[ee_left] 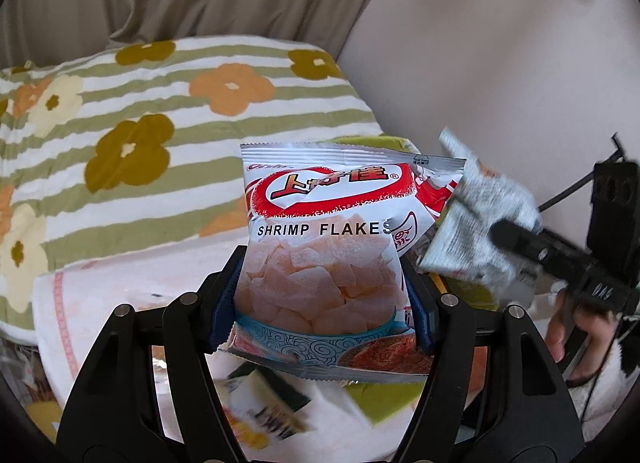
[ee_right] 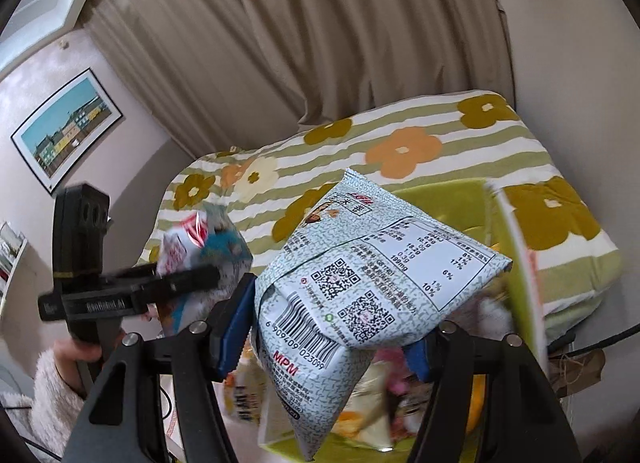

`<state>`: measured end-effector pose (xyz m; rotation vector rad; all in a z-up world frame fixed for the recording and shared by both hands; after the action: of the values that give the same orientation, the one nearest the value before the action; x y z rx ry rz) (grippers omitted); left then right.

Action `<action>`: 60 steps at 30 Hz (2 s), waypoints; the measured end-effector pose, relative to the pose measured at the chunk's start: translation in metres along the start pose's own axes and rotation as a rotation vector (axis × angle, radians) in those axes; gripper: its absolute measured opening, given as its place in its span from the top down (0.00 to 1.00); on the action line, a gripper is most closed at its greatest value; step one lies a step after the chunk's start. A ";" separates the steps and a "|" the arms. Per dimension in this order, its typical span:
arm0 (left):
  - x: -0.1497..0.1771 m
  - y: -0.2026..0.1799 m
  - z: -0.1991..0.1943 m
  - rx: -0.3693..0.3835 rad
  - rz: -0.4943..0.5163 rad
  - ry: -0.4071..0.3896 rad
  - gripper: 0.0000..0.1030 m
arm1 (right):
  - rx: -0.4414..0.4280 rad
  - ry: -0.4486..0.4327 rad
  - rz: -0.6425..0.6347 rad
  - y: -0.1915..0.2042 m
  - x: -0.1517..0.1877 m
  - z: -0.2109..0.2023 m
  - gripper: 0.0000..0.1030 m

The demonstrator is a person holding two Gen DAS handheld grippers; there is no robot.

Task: Organize snacks
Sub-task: 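Carry both bags over the box and open both tools to release them, then move both tools back toward the snacks left on the table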

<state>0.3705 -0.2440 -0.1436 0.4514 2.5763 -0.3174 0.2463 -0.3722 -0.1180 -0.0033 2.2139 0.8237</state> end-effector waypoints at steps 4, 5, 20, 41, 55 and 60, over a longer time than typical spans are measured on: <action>-0.003 -0.022 0.026 -0.017 0.012 0.038 0.36 | 0.006 -0.011 0.028 -0.024 -0.013 -0.003 0.41; -0.005 -0.025 0.033 -0.019 0.016 0.047 0.36 | 0.007 -0.012 0.037 -0.029 -0.015 -0.003 0.41; -0.022 -0.050 0.094 -0.101 0.185 0.096 0.16 | 0.078 0.036 0.097 -0.084 -0.024 0.012 0.42; 0.016 -0.021 0.051 -0.170 0.159 0.072 0.16 | 0.068 0.131 0.102 -0.078 -0.025 0.054 0.00; 0.042 -0.017 -0.002 -0.219 0.125 0.005 0.16 | 0.048 0.130 0.035 -0.037 0.007 0.015 0.00; 0.057 -0.009 -0.031 -0.261 0.099 -0.023 0.16 | 0.039 0.129 -0.039 -0.011 0.012 0.006 0.00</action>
<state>0.3068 -0.2285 -0.1451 0.4729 2.5158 0.0486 0.2440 -0.3750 -0.1353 -0.0828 2.3432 0.7776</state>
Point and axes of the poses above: each gripper's, at about its wrist camera, not at the fingertips, and z roughly the way its jaws point, y to its left, x to its underside, the point moved 9 cm from there along z, roughly the way its jaws point, and after that the axes turned 13 degrees about -x, right-handed, at the moved point
